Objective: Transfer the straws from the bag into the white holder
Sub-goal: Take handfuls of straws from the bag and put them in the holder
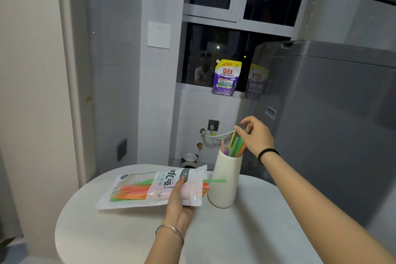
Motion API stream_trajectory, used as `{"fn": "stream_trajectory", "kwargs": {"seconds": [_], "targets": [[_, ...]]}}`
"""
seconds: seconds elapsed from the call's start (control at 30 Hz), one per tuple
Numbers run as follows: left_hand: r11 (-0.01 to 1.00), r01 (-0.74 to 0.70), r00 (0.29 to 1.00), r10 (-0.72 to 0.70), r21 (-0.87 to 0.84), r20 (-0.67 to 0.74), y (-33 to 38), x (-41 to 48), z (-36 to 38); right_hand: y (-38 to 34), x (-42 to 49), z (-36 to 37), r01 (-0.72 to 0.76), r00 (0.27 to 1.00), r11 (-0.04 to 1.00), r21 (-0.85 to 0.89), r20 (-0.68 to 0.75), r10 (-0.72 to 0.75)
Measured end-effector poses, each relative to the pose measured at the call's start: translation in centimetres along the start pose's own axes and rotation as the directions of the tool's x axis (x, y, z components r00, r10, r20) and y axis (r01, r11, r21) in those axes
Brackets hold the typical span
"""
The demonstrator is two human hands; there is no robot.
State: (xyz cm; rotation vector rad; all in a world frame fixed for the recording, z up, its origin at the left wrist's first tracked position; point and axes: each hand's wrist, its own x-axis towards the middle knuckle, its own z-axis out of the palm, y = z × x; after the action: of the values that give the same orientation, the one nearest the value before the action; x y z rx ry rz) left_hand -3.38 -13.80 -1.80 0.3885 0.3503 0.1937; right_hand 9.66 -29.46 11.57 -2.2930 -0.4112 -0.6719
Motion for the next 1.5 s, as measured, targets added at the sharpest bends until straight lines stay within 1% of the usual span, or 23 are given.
{"fn": "stream_trajectory", "kwargs": {"seconds": [0.03, 0.17, 0.2, 0.3, 0.37, 0.4, 0.47, 0.53, 0.6, 0.7, 0.8, 0.93, 1.1, 1.13, 1.17, 1.2, 1.23, 1.27, 1.3, 1.33, 1.37, 1.43, 1.5], "targets": [[1.0, -0.009, 1.0, 0.009, 0.001, -0.008, 0.0, 0.0, 0.1, 0.0, -0.2, 0.1, 0.017, 1.0, 1.0, 0.007, -0.014, -0.017], [1.0, -0.013, 1.0, 0.013, 0.016, 0.011, 0.0, -0.3, 0.2, -0.2, -1.2, 0.6, 0.088, 0.989, 0.996, -0.013, 0.119, -0.086], [1.0, -0.014, 1.0, 0.014, 0.003, -0.002, 0.1, -0.2, 0.1, -0.2, -1.8, 0.7, 0.095, 0.99, 0.996, 0.002, 0.106, -0.094], [1.0, -0.023, 0.999, 0.022, -0.017, -0.038, 0.2, -0.4, 0.3, -0.6, -4.4, 1.4, 0.114, 0.991, 0.979, 0.168, -0.096, -0.099], [1.0, -0.029, 0.999, 0.029, -0.009, -0.034, 0.3, -0.6, 0.4, -0.8, -6.8, 2.5, 0.113, 0.975, 0.944, 0.311, -0.218, -0.045], [1.0, -0.026, 0.999, 0.026, -0.002, -0.028, 0.3, -0.6, 0.4, -0.8, -8.0, 3.1, 0.108, 0.965, 0.922, 0.372, -0.262, -0.007], [1.0, -0.009, 1.0, 0.009, 0.025, -0.009, 0.4, -0.9, 0.3, -0.7, -10.2, 4.5, 0.083, 0.951, 0.887, 0.454, -0.302, 0.065], [0.999, -0.006, 1.0, 0.005, 0.053, 0.012, 0.6, -1.3, 0.4, -0.5, -11.7, 5.4, 0.06, 0.949, 0.866, 0.496, -0.298, 0.105], [0.998, -0.021, 1.0, 0.019, 0.067, 0.017, 0.8, -1.5, 0.4, -0.4, -12.2, 5.9, 0.048, 0.956, 0.858, 0.512, -0.272, 0.109], [0.997, -0.041, 0.999, 0.04, 0.067, 0.014, 1.0, -1.5, 0.3, -0.2, -11.0, 5.8, 0.025, 0.973, 0.885, 0.465, -0.215, 0.085], [0.998, -0.036, 0.999, 0.035, 0.058, 0.011, 1.3, -1.5, 0.4, -0.5, -9.6, 5.1, -0.048, 0.985, 0.901, 0.431, -0.132, 0.115], [0.996, -0.027, 1.0, 0.025, 0.082, 0.014, 1.1, -1.4, 0.5, -0.8, -10.1, 5.0, -0.048, 0.973, 0.862, 0.504, -0.171, 0.154], [0.993, -0.034, 0.999, 0.03, 0.115, 0.041, 0.6, -1.4, 0.6, -0.5, -13.0, 5.9, -0.102, 0.929, 0.782, 0.615, -0.222, 0.295], [0.991, -0.039, 0.998, 0.034, 0.129, 0.044, 0.6, -1.3, 0.5, -0.5, -13.6, 6.2, -0.136, 0.916, 0.75, 0.647, -0.207, 0.345], [0.988, -0.042, 0.998, 0.035, 0.151, 0.047, 0.6, -1.2, 0.5, -0.6, -14.1, 6.5, -0.199, 0.903, 0.695, 0.691, -0.147, 0.404], [0.983, -0.047, 0.998, 0.04, 0.177, 0.048, 0.6, -1.1, 0.5, -0.7, -14.6, 6.9, -0.291, 0.883, 0.6, 0.745, -0.032, 0.468], [0.977, -0.061, 0.998, 0.055, 0.203, 0.036, 0.5, -1.1, 0.4, -0.8, -14.9, 7.2, -0.402, 0.842, 0.449, 0.798, 0.13, 0.523], [0.97, -0.088, 0.996, 0.089, 0.226, 0.007, 0.3, -0.9, 0.3, -1.1, -15.1, 7.5, -0.506, 0.778, 0.238, 0.829, 0.32, 0.541], [0.959, -0.13, 0.989, 0.143, 0.251, -0.032, 0.2, -0.8, 0.1, -1.2, -15.4, 7.6, -0.581, 0.706, 0.025, 0.814, 0.488, 0.514], [0.939, -0.18, 0.976, 0.207, 0.292, -0.064, 0.2, -0.8, 0.1, -1.4, -15.6, 7.6, -0.615, 0.639, -0.153, 0.774, 0.602, 0.48], [0.908, -0.228, 0.961, 0.269, 0.352, -0.071, 0.1, -0.9, 0.2, -1.5, -15.7, 7.7, -0.618, 0.598, -0.265, 0.74, 0.661, 0.454], [0.832, -0.295, 0.936, 0.35, 0.469, -0.032, 0.0, -1.3, 0.5, -1.5, -16.1, 8.2, -0.609, 0.561, -0.353, 0.71, 0.701, 0.441], [0.774, -0.324, 0.922, 0.387, 0.544, -0.002, 0.0, -1.5, 0.7, -1.6, -16.3, 8.5, -0.604, 0.546, -0.392, 0.693, 0.719, 0.43]]}}
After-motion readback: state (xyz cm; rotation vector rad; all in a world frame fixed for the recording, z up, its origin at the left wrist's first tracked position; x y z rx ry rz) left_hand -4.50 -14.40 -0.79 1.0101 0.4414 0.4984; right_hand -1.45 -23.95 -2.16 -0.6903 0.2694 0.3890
